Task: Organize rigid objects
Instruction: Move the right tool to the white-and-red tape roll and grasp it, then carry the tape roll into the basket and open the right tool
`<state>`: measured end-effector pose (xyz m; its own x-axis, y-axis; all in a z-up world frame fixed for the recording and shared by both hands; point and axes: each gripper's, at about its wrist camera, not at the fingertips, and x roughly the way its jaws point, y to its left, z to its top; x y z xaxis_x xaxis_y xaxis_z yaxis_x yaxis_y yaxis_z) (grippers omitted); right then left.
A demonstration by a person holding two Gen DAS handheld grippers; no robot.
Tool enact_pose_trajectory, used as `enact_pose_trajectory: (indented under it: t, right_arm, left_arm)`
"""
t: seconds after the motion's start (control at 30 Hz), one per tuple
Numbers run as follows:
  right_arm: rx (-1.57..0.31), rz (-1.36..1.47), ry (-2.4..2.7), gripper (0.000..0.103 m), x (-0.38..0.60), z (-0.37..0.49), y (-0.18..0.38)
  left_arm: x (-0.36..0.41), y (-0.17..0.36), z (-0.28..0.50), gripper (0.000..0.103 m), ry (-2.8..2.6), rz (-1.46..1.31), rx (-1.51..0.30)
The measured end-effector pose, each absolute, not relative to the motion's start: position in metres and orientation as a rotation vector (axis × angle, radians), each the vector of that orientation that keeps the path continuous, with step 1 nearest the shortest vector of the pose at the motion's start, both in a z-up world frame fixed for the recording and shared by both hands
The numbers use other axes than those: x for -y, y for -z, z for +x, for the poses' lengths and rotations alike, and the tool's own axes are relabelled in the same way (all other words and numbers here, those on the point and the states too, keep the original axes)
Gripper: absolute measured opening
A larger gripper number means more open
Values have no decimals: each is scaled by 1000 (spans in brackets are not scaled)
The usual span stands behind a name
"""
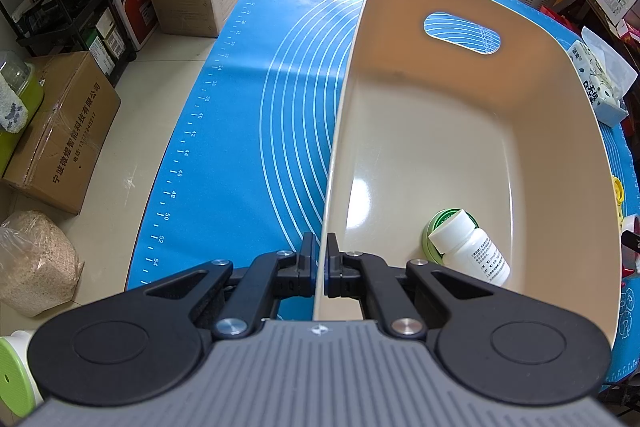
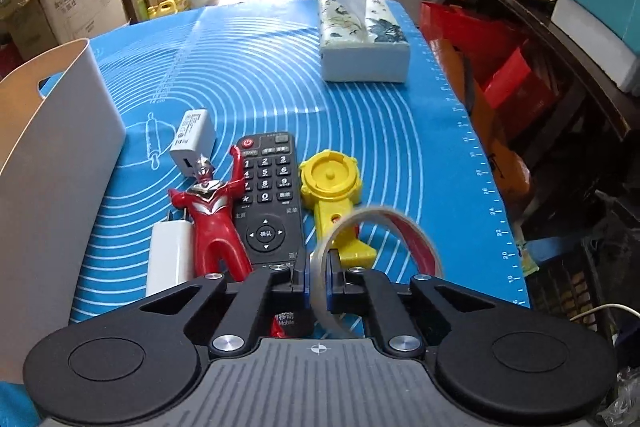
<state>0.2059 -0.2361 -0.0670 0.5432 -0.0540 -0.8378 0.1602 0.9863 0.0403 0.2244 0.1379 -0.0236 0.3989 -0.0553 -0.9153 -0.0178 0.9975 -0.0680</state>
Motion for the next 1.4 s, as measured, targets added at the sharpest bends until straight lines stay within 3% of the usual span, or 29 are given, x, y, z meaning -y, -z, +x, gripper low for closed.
enact_pose_trajectory:
  t: [0.9,1.4]
  right_arm:
    - [-635,53,-44,16,136,205,-53]
    - [-649,28,-285,16,27,238,-52]
  left_arm:
    - [-139,23,224,5,24,-69,-1161]
    - [-139,23,225,5,25,-67,-1161]
